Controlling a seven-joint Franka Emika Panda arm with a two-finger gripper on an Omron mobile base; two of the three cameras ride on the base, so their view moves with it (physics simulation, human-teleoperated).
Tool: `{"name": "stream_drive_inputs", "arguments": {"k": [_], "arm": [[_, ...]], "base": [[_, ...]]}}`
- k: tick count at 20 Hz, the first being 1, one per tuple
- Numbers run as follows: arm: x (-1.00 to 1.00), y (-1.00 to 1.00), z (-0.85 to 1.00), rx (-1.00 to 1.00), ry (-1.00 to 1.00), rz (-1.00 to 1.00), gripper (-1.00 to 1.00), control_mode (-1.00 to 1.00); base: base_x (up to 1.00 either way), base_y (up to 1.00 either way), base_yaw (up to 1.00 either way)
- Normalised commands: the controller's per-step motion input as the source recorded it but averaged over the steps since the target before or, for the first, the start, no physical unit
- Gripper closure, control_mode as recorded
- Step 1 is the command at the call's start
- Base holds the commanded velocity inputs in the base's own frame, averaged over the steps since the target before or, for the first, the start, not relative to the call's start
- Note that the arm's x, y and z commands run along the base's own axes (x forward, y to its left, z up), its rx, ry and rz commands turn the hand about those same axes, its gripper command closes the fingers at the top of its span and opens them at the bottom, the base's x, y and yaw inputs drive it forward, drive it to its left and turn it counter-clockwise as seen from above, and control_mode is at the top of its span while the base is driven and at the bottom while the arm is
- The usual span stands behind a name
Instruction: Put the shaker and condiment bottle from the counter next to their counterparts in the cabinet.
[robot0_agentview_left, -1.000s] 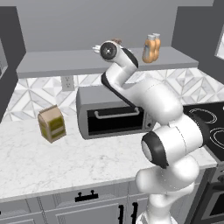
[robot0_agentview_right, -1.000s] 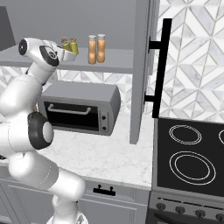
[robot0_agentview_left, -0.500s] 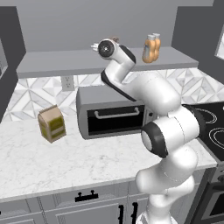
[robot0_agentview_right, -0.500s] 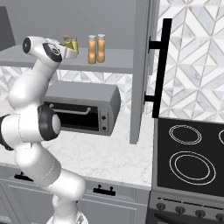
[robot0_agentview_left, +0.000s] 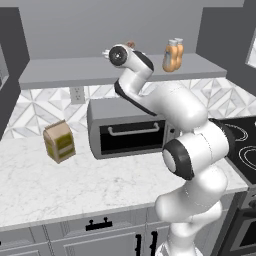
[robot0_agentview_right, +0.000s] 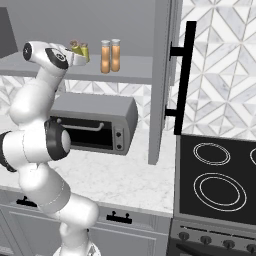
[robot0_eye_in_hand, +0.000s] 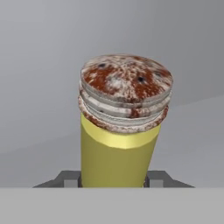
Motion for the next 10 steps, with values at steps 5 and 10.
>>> {"name": "stream_drive_inputs", "arguments": {"k": [5,10], "arm": [[-0.49,0.0,-0.01,-0.01,0.0,0.0,1.0,-1.0],[-0.35,0.0,-0.1,-0.01,0.05,-0.01,1.0,-1.0]], "base": [[0.0,0.0,0.0],[0.0,0.0,0.0]]}}
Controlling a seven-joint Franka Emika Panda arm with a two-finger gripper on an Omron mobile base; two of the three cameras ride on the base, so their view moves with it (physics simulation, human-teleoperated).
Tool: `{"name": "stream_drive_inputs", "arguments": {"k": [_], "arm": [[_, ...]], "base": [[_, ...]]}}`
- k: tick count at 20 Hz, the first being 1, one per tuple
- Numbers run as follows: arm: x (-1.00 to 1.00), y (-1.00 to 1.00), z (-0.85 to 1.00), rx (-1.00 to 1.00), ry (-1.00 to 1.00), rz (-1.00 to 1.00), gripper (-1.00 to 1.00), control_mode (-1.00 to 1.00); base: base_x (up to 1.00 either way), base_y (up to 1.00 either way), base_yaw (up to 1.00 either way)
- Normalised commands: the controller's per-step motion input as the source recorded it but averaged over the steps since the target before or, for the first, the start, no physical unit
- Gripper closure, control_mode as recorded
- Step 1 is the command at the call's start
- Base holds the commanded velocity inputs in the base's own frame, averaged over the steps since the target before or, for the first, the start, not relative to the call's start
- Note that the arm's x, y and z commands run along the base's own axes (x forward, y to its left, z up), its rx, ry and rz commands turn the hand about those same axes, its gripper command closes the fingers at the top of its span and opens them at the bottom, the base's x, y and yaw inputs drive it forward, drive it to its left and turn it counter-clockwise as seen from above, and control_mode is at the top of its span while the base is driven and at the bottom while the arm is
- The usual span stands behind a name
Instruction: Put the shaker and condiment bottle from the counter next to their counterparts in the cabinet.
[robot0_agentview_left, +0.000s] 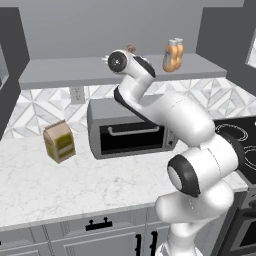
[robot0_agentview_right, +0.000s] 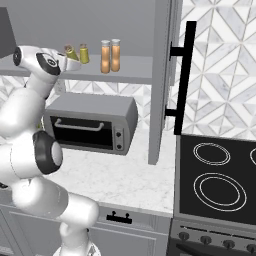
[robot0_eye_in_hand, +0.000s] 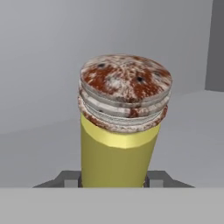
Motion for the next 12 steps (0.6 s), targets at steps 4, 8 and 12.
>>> {"name": "stream_drive_inputs", "arguments": {"k": [4,8,12], "arm": [[0.17,0.0,-0.06,0.0,0.19,-0.02,1.0,-1.0],[0.39,0.0,0.0,0.0,0.08,-0.01,1.0,-1.0],[0.15,0.06,-0.1,0.0,0.01,0.0,-1.0,-1.0]], "base": [[0.0,0.0,0.0],[0.0,0.0,0.0],[0.0,0.0,0.0]]}}
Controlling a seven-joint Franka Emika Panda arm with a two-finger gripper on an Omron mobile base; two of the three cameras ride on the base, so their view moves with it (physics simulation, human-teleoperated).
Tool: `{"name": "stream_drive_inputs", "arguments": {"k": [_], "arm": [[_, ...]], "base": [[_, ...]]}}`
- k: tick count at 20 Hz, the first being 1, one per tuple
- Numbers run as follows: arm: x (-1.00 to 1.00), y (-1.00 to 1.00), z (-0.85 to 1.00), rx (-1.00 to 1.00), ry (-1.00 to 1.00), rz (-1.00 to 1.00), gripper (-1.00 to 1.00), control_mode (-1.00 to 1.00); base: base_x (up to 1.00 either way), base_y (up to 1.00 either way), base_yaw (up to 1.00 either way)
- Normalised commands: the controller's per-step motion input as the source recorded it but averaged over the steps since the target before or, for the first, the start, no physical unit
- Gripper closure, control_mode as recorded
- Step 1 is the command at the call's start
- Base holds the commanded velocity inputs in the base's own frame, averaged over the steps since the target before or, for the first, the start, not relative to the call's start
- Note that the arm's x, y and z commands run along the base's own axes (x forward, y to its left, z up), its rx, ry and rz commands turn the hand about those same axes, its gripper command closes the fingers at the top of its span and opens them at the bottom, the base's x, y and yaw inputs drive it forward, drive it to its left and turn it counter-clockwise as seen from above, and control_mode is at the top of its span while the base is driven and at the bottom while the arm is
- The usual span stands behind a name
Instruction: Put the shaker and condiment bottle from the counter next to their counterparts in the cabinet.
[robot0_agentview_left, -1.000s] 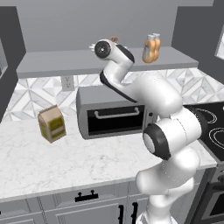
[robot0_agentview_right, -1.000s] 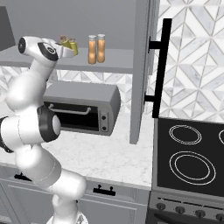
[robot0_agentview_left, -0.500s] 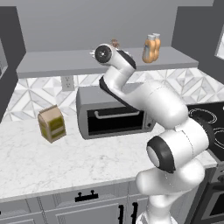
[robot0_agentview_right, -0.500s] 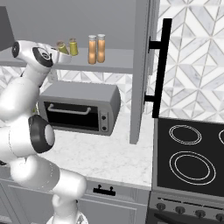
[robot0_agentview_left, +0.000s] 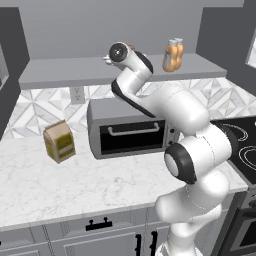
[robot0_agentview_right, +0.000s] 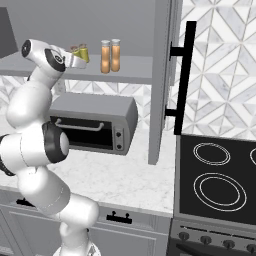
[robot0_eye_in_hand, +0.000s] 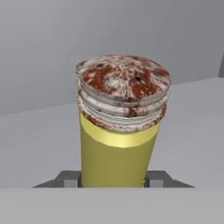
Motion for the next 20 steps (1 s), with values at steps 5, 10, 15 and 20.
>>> {"name": "stream_drive_inputs", "arguments": {"k": [5,10,15,20], "arm": [[-0.03,0.07,-0.06,0.0,0.0,0.0,-1.0,-1.0],[-0.01,0.0,0.0,0.0,0.0,0.0,-1.0,-1.0],[0.0,0.0,0.0,0.0,0.0,0.0,-1.0,-1.0],[-0.17,0.0,0.0,0.0,0.0,-0.01,-1.0,-1.0]], "base": [[0.0,0.0,0.0],[0.0,0.0,0.0],[0.0,0.0,0.0],[0.0,0.0,0.0]]}}
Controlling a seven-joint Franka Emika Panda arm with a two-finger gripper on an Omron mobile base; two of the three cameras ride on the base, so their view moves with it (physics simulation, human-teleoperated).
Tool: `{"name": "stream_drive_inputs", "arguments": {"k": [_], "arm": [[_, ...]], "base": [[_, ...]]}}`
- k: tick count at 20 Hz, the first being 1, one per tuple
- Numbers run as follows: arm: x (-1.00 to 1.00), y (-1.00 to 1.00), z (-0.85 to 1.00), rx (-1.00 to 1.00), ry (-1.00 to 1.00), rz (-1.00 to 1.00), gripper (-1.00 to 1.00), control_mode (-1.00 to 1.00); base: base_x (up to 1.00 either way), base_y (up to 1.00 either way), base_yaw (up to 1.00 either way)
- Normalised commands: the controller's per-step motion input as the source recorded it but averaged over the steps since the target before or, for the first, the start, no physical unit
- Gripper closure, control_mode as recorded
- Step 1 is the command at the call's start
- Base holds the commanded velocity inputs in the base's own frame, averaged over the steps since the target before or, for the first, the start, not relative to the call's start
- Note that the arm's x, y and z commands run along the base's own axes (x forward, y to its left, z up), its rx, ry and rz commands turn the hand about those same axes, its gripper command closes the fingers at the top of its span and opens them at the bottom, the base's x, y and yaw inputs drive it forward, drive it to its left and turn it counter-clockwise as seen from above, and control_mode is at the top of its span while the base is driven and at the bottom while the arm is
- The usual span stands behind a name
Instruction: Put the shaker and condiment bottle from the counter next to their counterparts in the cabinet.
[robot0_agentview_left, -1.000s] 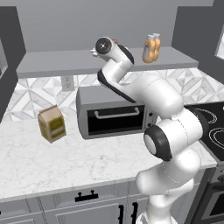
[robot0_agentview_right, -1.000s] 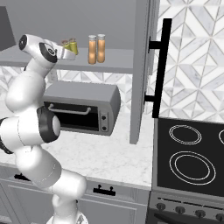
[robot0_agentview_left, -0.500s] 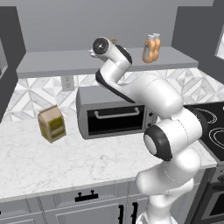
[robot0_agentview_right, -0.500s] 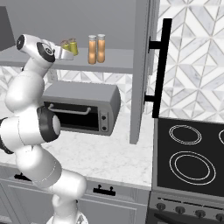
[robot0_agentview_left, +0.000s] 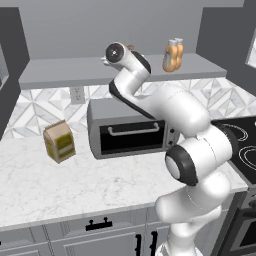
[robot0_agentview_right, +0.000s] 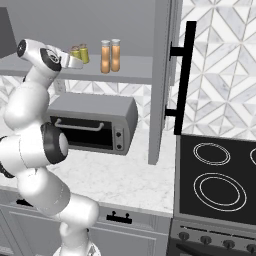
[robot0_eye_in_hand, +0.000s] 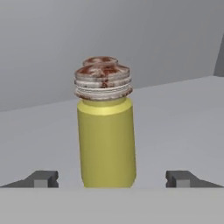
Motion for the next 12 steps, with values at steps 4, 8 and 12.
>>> {"name": "stream_drive_inputs", "arguments": {"k": [4,8,12], "arm": [[-0.81,-0.13,0.0,0.0,-0.03,-0.02,-1.0,-1.0],[-1.0,-0.23,0.07,0.0,-0.06,-0.01,-1.0,-1.0],[-1.0,-0.26,0.01,0.0,-0.13,0.0,-1.0,-1.0]], "base": [[0.0,0.0,0.0],[0.0,0.0,0.0],[0.0,0.0,0.0]]}}
